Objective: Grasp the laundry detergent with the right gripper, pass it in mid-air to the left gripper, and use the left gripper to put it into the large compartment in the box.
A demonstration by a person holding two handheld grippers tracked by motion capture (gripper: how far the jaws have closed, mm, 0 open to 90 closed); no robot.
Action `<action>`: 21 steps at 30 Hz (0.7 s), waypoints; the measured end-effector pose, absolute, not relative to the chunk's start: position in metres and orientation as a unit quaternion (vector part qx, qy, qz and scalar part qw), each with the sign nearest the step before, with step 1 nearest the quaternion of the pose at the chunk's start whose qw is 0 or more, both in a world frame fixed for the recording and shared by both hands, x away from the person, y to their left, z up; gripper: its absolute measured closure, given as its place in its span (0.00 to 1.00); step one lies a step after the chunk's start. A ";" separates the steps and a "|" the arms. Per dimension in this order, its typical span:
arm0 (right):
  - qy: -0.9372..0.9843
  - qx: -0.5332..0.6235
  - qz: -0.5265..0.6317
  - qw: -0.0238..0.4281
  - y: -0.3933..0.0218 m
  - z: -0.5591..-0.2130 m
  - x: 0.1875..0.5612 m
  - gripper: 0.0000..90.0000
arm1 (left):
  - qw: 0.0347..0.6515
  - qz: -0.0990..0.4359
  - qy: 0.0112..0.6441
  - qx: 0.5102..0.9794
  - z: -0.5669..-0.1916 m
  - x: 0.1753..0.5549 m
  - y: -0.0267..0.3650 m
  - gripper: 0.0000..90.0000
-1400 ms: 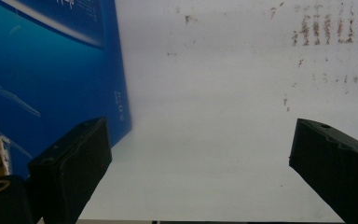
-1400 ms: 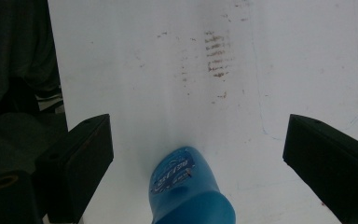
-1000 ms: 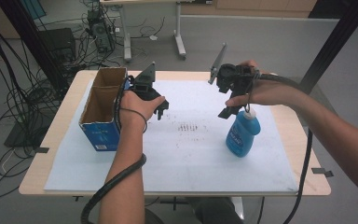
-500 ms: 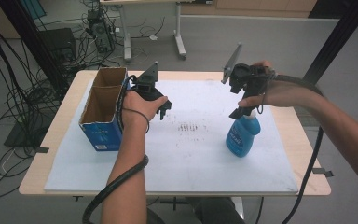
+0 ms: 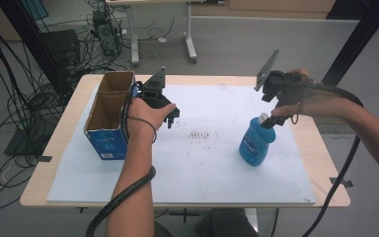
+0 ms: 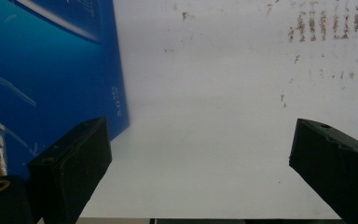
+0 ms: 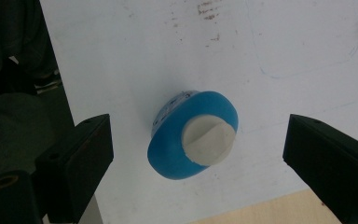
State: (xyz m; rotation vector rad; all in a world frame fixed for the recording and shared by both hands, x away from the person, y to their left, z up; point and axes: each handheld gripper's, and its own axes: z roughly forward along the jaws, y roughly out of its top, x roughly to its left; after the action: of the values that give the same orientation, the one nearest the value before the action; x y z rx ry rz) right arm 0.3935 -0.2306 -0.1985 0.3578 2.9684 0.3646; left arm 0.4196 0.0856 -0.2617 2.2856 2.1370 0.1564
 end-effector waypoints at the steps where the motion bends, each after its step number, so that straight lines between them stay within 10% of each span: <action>1: 0.983 0.119 0.121 0.065 -0.231 -0.198 0.394 0.09 | 0.004 0.050 0.683 0.729 -0.262 0.419 0.086 0.07; 21: 0.973 0.185 0.129 0.052 -0.282 -0.223 0.385 0.09 | 0.011 0.052 0.680 0.731 -0.263 0.419 0.089 0.07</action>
State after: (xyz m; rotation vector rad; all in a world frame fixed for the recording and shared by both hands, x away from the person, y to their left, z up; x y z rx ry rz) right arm 0.3846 -0.2818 -0.2231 0.5622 2.9588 0.3917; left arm 0.4192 0.0887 -0.2625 2.2810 2.1205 0.1627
